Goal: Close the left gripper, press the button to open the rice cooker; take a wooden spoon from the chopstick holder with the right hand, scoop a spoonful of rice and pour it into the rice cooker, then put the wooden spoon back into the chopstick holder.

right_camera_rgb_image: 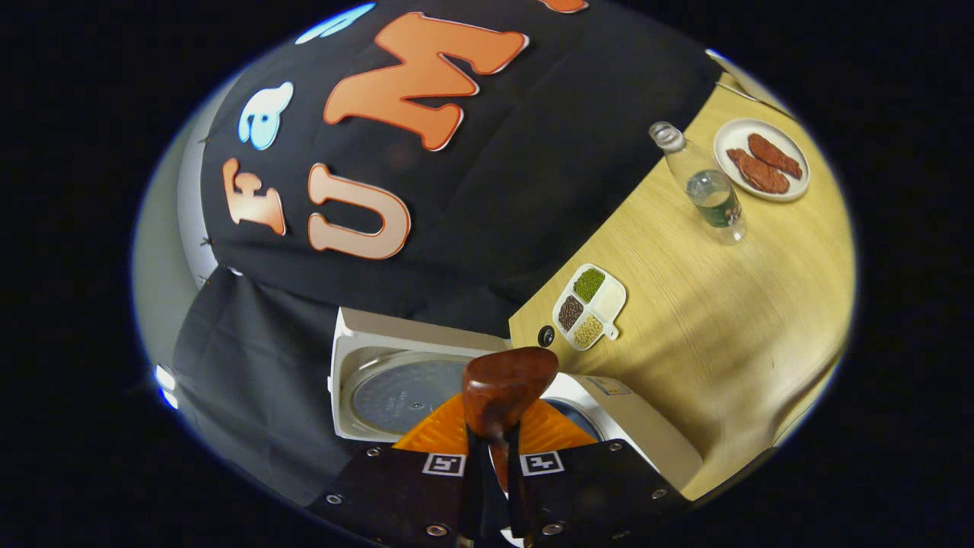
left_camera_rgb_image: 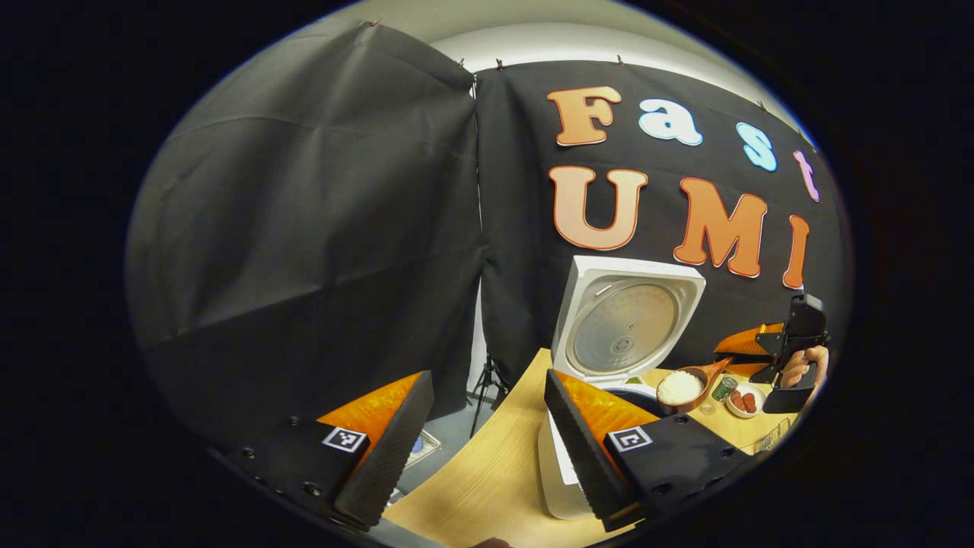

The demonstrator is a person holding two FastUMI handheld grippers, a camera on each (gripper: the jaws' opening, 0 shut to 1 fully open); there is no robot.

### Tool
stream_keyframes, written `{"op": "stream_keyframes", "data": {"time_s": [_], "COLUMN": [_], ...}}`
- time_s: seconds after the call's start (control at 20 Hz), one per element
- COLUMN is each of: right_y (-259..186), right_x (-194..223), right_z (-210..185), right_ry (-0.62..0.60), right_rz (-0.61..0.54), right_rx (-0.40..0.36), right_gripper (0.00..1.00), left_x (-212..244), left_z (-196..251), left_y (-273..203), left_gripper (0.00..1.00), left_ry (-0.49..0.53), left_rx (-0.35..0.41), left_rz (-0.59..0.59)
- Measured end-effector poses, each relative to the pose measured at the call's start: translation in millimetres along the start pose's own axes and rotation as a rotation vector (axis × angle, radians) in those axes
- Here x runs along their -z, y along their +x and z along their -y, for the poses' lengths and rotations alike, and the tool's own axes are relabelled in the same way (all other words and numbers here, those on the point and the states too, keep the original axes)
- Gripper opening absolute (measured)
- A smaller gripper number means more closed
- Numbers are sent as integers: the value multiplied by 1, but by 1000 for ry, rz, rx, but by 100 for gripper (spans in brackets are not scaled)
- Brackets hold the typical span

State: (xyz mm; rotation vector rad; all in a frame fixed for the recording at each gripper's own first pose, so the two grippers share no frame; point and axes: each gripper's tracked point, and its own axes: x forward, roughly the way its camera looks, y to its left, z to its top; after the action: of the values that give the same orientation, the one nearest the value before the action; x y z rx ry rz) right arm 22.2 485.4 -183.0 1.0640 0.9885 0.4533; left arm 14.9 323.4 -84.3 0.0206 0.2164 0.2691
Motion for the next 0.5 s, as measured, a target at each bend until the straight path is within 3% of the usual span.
{"op": "stream_keyframes", "data": {"time_s": [0.2, 0.5], "right_y": [11, 17], "right_x": [0, 4], "right_z": [-11, -24], "right_ry": [-211, -368], "right_rz": [12, 19], "right_rx": [42, 78], "right_gripper": [12, 12], "left_x": [5, 18], "left_z": [-14, -34], "left_y": [8, 6], "left_gripper": [100, 99], "left_ry": [-16, -42], "left_rx": [-15, -45], "left_rz": [-12, -19]}}
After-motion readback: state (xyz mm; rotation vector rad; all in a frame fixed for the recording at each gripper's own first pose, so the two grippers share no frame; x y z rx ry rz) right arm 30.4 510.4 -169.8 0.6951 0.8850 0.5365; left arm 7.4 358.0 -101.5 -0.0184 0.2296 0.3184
